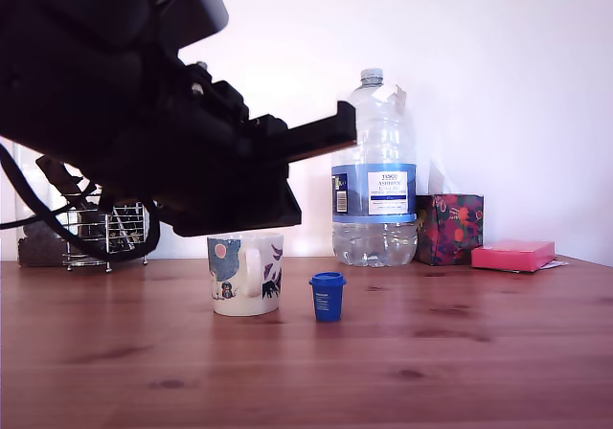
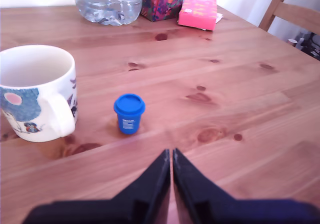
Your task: Pick up the coffee capsules from the table one by one and drop them inside the nearest coffee cup
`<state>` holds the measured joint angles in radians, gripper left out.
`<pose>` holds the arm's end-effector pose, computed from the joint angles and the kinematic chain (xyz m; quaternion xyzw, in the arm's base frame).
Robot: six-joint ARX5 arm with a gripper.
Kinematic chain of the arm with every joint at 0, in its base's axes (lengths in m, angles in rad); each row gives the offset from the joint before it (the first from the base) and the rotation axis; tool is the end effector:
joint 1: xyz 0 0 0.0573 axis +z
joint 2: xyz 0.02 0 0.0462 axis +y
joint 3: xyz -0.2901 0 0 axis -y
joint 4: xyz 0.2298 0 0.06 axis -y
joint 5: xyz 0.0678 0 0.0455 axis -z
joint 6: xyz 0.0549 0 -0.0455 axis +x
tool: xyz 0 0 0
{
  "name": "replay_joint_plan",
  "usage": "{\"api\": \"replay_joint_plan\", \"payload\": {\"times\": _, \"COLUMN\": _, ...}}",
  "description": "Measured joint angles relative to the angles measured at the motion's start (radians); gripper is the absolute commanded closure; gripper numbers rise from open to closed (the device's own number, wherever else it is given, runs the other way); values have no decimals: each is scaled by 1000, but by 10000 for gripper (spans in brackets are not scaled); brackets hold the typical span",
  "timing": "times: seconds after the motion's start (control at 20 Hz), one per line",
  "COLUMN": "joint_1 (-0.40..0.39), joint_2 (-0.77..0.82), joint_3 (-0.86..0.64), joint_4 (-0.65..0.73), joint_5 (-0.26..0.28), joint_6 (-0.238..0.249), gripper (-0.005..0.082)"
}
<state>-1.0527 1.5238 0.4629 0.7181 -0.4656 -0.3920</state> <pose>0.1606 -0.2319 0.1827 -0.0685 0.1769 -0.2556 0.9480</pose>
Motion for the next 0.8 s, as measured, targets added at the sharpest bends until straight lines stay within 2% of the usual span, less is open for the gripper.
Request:
{"api": "replay_joint_plan", "payload": {"times": 0.15, "joint_1": -1, "joint_2": 55, "joint_3": 29, "joint_4": 8, "joint_5": -1, "joint_6": -31, "gripper": 776}}
{"api": "replay_joint_plan", "payload": {"times": 0.2, "joint_1": -1, "joint_2": 77, "joint_3": 40, "joint_4": 8, "joint_5": 0, "joint_6": -52, "gripper": 739}}
{"api": "replay_joint_plan", "payload": {"times": 0.25, "joint_1": -1, "joint_2": 88, "joint_3": 44, "joint_4": 8, "joint_5": 4, "joint_6": -72, "gripper": 627}}
{"api": "replay_joint_plan", "payload": {"times": 0.35, "joint_1": -1, "joint_2": 90, "joint_3": 46, "joint_4": 13, "joint_5": 4, "joint_6": -100, "gripper": 303}}
{"api": "replay_joint_plan", "payload": {"times": 0.4, "joint_1": -1, "joint_2": 90, "joint_3": 51, "joint_4": 13, "joint_5": 3, "joint_6": -101, "gripper": 173}}
{"api": "replay_joint_plan", "payload": {"times": 0.45, "joint_1": -1, "joint_2": 90, "joint_3": 62, "joint_4": 13, "joint_5": -4, "joint_6": -102, "gripper": 128}}
{"api": "replay_joint_plan", "payload": {"times": 0.6, "joint_1": -5, "joint_2": 122, "joint_3": 125, "joint_4": 28, "joint_5": -43, "joint_6": -108, "gripper": 126}}
{"api": "replay_joint_plan", "payload": {"times": 0.65, "joint_1": -10, "joint_2": 140, "joint_3": 140, "joint_4": 42, "joint_5": -65, "joint_6": -127, "gripper": 126}}
{"api": "replay_joint_plan", "payload": {"times": 0.8, "joint_1": -14, "joint_2": 209, "joint_3": 146, "joint_4": 53, "joint_5": -139, "joint_6": -134, "gripper": 126}}
